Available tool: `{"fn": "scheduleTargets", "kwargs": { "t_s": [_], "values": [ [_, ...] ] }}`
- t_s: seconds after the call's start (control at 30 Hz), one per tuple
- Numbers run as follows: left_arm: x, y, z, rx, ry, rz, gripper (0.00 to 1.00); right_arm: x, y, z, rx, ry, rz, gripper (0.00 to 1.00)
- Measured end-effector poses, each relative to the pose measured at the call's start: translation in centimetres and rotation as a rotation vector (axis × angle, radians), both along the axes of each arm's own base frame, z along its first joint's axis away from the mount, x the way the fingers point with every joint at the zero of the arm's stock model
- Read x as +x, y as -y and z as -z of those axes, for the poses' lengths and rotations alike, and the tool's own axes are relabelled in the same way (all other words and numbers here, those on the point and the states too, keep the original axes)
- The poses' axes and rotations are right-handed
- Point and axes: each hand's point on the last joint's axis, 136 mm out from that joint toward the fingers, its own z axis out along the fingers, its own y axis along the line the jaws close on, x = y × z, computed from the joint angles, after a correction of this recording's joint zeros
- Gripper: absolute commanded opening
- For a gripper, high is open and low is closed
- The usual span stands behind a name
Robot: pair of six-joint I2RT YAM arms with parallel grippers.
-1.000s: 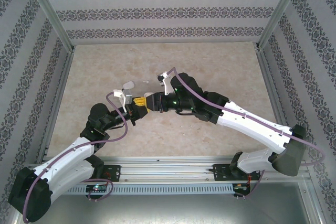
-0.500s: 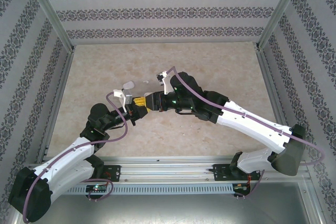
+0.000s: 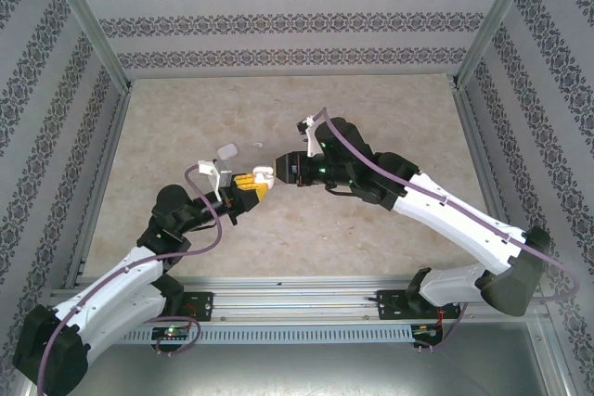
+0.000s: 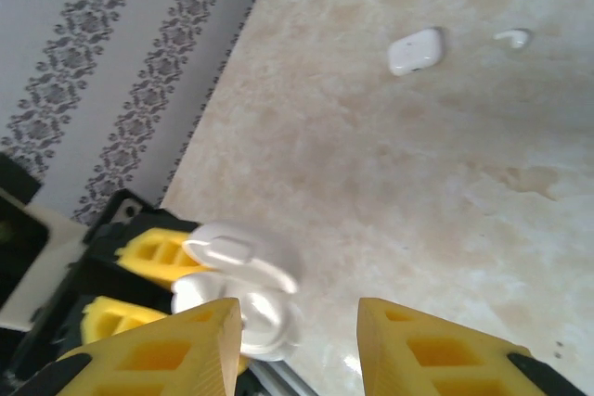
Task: Insert wireless bluetooth earbuds into charging case
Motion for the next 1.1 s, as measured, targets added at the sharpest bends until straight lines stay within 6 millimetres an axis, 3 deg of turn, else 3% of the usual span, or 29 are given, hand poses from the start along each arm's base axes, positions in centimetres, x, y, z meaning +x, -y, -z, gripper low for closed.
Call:
{"fn": "scheduleTargets", "kwargs": {
  "t_s": [0.23,0.47,0.8,1.0,1.1],
  "values": [
    [0.2,-0.6,0.2,0.012,0.002,-0.043,0.00,1.5,1.2,1.2,-0.044,-0.034,0.045,0.40],
    [-0.2,-1.8,2.9,0.044,-0.023,-0.098,0.00,5.2,-0.2,4.5,-0.154,-0.080,0.049,0.40],
    [-0.3,-3.3,7.3,0.149,-0.093,-0.175,0.00,13.6,-6.0,11.0,-0.346,-0.099,-0.016,0.38],
    [-0.3,-4.1,9.5,0.184,-0.113,-0.220,0.00,18.8,-10.0,16.2,-0.435,-0.086,-0.047,0.38],
    [-0.1,-4.3,10.5,0.208,-0.135,-0.230,0.00,20.7,-10.7,18.9,-0.477,-0.078,-0.047,0.41]
  ]
}}
